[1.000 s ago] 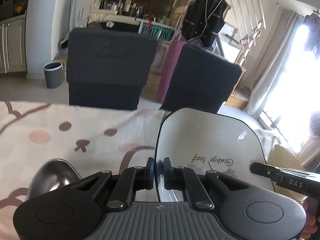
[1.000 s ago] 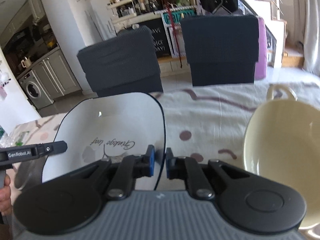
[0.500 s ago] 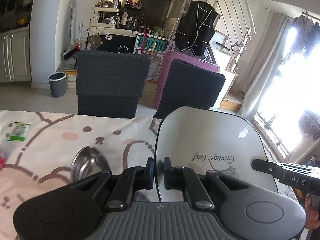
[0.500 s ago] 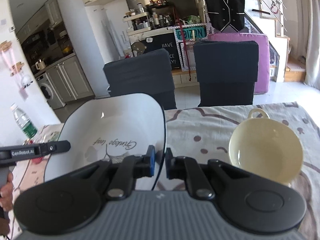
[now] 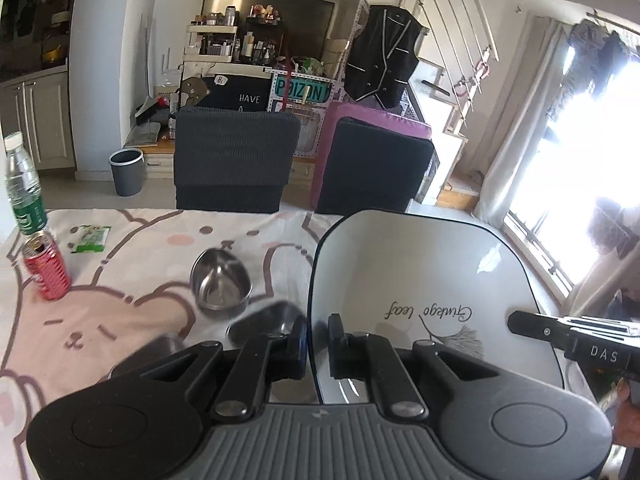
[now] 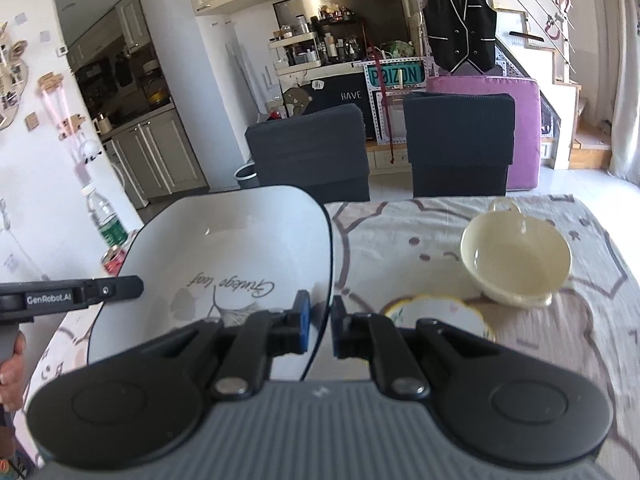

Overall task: Organize plates and bowls
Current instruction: 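Lift the white plate with both grippers and carry it toward the steel trays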

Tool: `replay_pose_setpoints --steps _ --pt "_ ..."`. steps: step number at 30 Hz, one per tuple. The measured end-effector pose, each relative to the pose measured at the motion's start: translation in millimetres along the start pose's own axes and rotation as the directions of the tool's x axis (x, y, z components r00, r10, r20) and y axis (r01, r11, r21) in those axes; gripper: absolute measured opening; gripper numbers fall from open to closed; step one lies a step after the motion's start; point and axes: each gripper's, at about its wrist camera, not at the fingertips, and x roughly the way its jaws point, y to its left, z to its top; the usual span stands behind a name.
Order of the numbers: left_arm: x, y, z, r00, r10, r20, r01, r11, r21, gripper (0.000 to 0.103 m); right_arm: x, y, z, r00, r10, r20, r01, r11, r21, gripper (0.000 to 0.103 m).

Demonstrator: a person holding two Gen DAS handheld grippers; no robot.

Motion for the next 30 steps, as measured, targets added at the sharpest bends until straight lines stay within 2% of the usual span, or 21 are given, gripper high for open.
replay_pose_setpoints --steps 9,15,20,30 --pt "-26 21 -54 0.999 -0.009 -0.035 0.008 0.999 -0.031 0.011 -20 20 -37 0.997 0.065 -0.045 -0.064 0.998 0.022 0.013" --pt "-19 35 -90 0.996 -0.01 -0.091 0.005 0.998 -0.056 0.011 -10 25 -66 0.992 0.098 -0.085 -0.093 0.994 0.055 0.012" --pt "-6 42 -106 0.991 -0.008 -0.133 0.003 0.999 -0.039 0.011 3 25 -84 0.984 0.092 -0.153 -0.091 0.996 0.019 0.012" --pt "25 56 -139 0.963 0.01 -0.269 -0.019 0.999 -0.032 0.015 31 35 -107 0.953 0.074 -0.294 -0.078 0.997 -0.003 0.012"
